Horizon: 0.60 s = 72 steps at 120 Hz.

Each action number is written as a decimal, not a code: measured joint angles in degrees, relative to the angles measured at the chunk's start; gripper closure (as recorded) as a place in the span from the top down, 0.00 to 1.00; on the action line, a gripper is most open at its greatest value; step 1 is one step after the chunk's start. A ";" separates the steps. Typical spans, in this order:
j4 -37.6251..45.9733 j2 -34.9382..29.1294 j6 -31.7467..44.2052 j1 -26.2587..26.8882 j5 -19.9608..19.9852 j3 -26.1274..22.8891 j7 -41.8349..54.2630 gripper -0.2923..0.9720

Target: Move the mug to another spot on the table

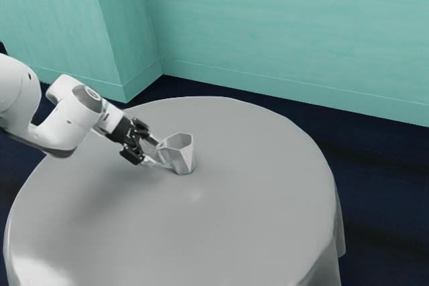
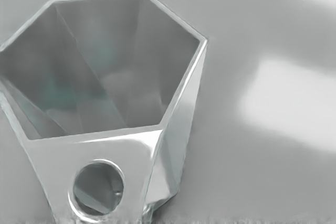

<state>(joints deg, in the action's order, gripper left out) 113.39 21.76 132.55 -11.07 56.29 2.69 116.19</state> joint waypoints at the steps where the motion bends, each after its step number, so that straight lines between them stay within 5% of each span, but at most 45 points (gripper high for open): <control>1: 0.39 -0.55 -0.10 -0.08 0.00 0.01 0.00 0.73; 17: 6.39 -12.14 -1.69 -0.45 -0.49 0.01 -0.13 0.75; 24: 7.77 -17.24 -2.37 -0.11 -3.78 -0.35 -0.93 0.75; 54: -6.09 -18.86 -15.16 0.61 -37.33 -4.99 -14.12 0.76; 72: -14.59 -16.65 -25.35 2.02 -48.58 -5.97 -23.39 0.77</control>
<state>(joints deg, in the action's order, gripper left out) 98.80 5.11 107.21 -9.06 7.71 -3.28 92.80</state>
